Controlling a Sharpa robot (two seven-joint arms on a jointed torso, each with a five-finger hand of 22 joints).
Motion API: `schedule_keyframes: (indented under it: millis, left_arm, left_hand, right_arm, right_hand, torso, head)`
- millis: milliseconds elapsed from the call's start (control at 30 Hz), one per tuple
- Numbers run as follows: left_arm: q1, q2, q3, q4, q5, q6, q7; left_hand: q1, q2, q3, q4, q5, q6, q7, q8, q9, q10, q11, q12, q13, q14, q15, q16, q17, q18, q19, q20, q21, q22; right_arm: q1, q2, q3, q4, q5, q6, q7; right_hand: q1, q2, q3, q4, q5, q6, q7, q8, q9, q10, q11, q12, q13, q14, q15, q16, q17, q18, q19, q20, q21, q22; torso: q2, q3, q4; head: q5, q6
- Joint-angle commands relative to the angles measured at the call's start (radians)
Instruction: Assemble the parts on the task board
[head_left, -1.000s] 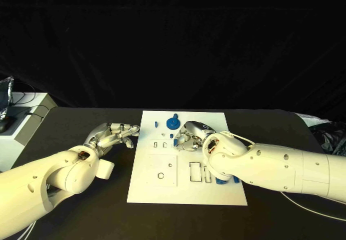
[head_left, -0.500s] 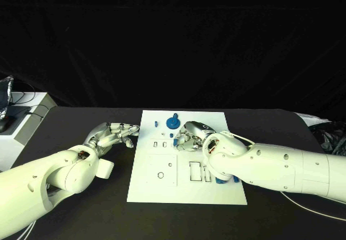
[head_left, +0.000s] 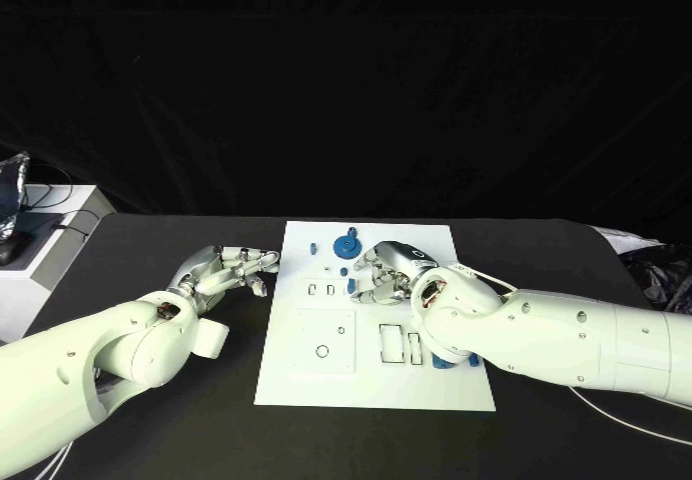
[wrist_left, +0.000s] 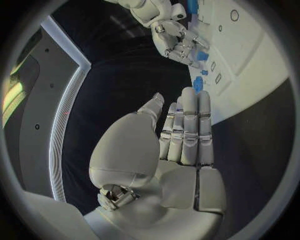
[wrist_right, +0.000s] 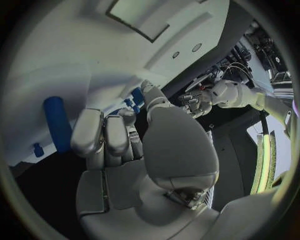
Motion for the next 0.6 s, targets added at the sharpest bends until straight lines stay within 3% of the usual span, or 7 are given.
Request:
schedule_keyframes:
  millis: [33,267,400,433,533,567,600]
  left_arm:
    - [-0.001,0.002,0.001,0.001,0.003,0.015,0.004]
    - [-0.001,0.005,0.001,-0.003,-0.023,0.016,-0.027]
    - [-0.001,0.009,0.001,-0.004,-0.06,0.015,-0.073]
    - [0.0,0.01,0.001,-0.005,-0.076,0.018,-0.092]
    - [0.008,0.019,0.002,-0.014,-0.136,0.037,-0.156]
    - [0.01,0.02,0.002,-0.015,-0.146,0.041,-0.166]
    - [0.016,0.026,0.002,-0.021,-0.171,0.051,-0.193]
  left_hand:
    - [0.007,-0.005,-0.006,0.0,0.0,-0.01,-0.001,-0.003,-0.001,-0.008,0.0,0.001,0.0,0.0,0.002,0.0,-0.002,0.012,-0.004,-0.001,0.001,-0.002]
    - [-0.003,-0.013,-0.022,0.0,0.0,-0.034,0.005,-0.003,-0.001,0.005,-0.001,0.01,0.004,0.0,0.002,0.001,-0.001,0.013,-0.004,0.0,0.001,-0.003]
    - [-0.046,-0.012,-0.055,0.016,0.002,-0.023,0.001,0.01,0.002,0.054,-0.016,0.06,0.024,0.006,-0.008,0.009,0.005,0.009,0.003,-0.006,0.001,-0.002]
    - [-0.062,-0.005,-0.071,0.016,0.004,-0.021,-0.006,0.02,0.003,0.058,-0.027,0.11,0.056,0.008,-0.015,0.022,0.015,0.004,0.008,-0.013,0.004,0.0]
    - [-0.118,0.01,-0.109,0.031,0.0,-0.03,-0.015,0.062,0.007,0.004,-0.039,0.313,0.207,0.009,-0.023,0.071,0.054,-0.008,0.017,-0.03,0.019,0.013]
    - [-0.122,0.003,-0.114,0.029,-0.006,-0.038,-0.02,0.079,0.01,-0.04,-0.046,0.39,0.27,0.004,-0.03,0.096,0.075,-0.009,0.018,-0.035,0.031,0.023]
    - [-0.154,0.009,-0.123,0.05,-0.001,-0.032,-0.022,0.1,0.015,-0.058,-0.045,0.455,0.319,0.003,-0.029,0.116,0.09,-0.01,0.018,-0.038,0.04,0.03]
  right_arm:
    - [-0.001,-0.012,0.001,0.015,0.018,-0.066,0.05]
    - [0.002,-0.066,0.012,0.064,0.139,-0.157,0.166]
    - [0.017,-0.1,0.022,0.079,0.281,-0.199,0.294]
    - [0.024,-0.109,0.024,0.079,0.323,-0.207,0.333]
    - [0.047,-0.13,0.028,0.069,0.456,-0.227,0.433]
    - [0.051,-0.133,0.028,0.067,0.475,-0.229,0.445]
    - [0.06,-0.14,0.029,0.06,0.52,-0.231,0.47]
  right_hand:
    - [0.003,-0.012,-0.004,0.014,0.001,-0.021,0.018,-0.003,-0.001,-0.007,0.0,0.007,-0.009,0.0,0.007,0.0,0.001,0.012,0.05,0.009,-0.003,0.141]
    - [-0.005,-0.008,-0.011,0.017,0.006,0.024,0.012,-0.001,0.002,-0.006,-0.004,0.017,-0.015,0.002,0.004,0.002,0.003,0.011,0.052,0.007,0.0,0.142]
    - [-0.029,0.029,-0.019,-0.016,0.016,0.063,-0.001,0.005,0.004,-0.011,-0.012,0.015,-0.022,-0.001,-0.002,-0.01,-0.009,0.011,0.048,0.002,-0.016,0.138]
    - [-0.042,0.048,-0.027,-0.039,0.02,0.066,-0.002,0.004,0.003,-0.014,-0.013,0.013,-0.025,0.001,-0.003,-0.013,-0.013,0.01,0.048,0.0,-0.022,0.137]
    - [-0.056,0.069,-0.033,-0.066,0.027,0.062,-0.001,0.01,0.004,-0.025,-0.013,0.001,-0.037,-0.003,-0.003,-0.026,-0.023,0.011,0.044,-0.002,-0.043,0.132]
    - [-0.055,0.073,-0.033,-0.069,0.031,0.056,0.0,0.01,0.004,-0.029,-0.012,-0.004,-0.04,-0.004,-0.003,-0.031,-0.027,0.012,0.042,-0.002,-0.051,0.131]
    - [-0.061,0.08,-0.035,-0.07,0.038,0.056,0.0,0.014,0.005,-0.03,-0.012,-0.005,-0.042,-0.003,-0.004,-0.032,-0.028,0.012,0.043,-0.002,-0.052,0.131]
  torso:
    - [0.0,0.0002,-0.0003]
    - [-0.001,0.0021,-0.002]
    - [-0.003,0.0029,-0.003]
    - [-0.005,0.0029,-0.0042]
    - [-0.01,0.0059,-0.0057]
    - [-0.011,0.0071,-0.0064]
    - [-0.012,0.0079,-0.0072]
  head:
    - [0.002,0.0]
    - [0.007,0.004]
    - [0.009,0.008]
    - [0.01,0.01]
    - [0.012,0.013]
    - [0.013,0.013]
    - [0.015,0.013]
